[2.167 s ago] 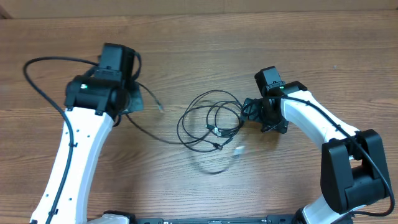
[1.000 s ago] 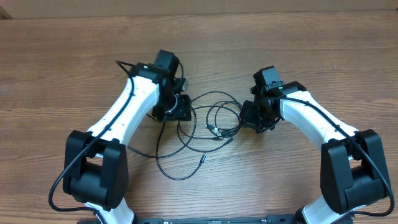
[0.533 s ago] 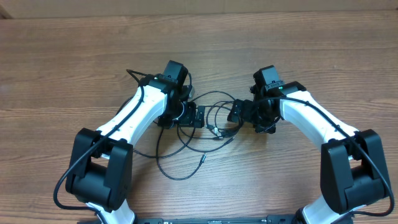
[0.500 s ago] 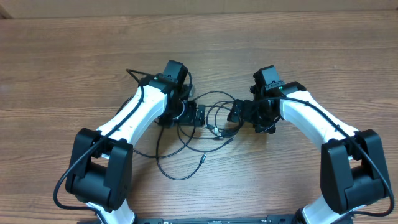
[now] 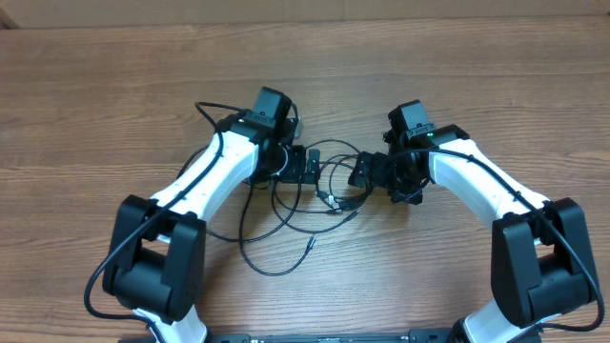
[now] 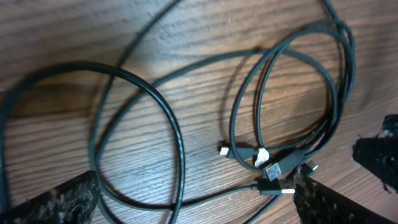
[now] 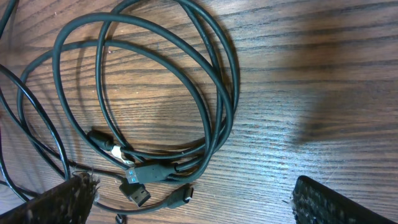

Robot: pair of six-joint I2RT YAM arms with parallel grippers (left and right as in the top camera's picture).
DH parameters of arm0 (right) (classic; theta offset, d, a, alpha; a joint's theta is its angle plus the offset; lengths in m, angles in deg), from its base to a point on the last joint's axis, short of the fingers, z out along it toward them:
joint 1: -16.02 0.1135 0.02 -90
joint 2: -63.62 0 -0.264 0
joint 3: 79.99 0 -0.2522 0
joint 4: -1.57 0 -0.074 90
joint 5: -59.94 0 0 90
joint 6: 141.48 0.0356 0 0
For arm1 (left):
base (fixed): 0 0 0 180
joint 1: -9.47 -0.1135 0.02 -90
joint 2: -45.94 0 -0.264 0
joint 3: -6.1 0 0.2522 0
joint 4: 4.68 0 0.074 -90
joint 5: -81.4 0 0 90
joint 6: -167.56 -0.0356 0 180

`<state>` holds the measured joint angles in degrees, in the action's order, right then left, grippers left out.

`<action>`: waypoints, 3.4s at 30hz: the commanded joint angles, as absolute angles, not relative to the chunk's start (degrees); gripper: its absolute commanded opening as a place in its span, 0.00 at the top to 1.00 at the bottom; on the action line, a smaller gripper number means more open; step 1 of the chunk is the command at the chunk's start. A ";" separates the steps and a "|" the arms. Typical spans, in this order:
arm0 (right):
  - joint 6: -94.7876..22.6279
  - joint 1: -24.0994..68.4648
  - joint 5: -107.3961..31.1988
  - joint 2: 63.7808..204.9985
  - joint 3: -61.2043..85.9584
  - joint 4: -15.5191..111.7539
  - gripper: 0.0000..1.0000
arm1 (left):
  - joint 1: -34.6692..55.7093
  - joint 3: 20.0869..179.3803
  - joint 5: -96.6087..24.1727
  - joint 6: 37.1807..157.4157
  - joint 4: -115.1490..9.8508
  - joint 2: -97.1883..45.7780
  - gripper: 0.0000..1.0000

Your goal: Untangle cables

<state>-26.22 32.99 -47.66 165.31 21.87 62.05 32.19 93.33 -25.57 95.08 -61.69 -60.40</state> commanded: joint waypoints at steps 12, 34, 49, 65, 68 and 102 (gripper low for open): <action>-26.03 33.21 -47.73 165.55 22.18 61.88 0.00 | 36.15 93.00 -26.21 97.31 -59.24 -71.44 0.00; -26.03 33.21 -47.73 165.55 22.18 61.88 0.00 | 36.17 93.00 -23.43 97.33 -57.71 -71.62 0.00; -26.00 33.21 -47.99 165.55 22.18 61.35 0.00 | 36.19 92.85 -23.43 97.27 -57.56 -71.70 0.96; -26.24 34.43 -53.28 165.55 22.20 56.17 0.35 | 34.03 92.74 -27.80 92.37 -57.36 -62.61 0.96; -26.22 35.81 -53.23 165.55 22.20 55.73 0.72 | 33.79 92.74 -27.63 92.33 -57.10 -58.52 0.96; -10.77 39.02 -31.60 167.69 22.20 51.17 0.39 | 33.83 92.61 -20.00 89.77 -52.44 -58.30 0.00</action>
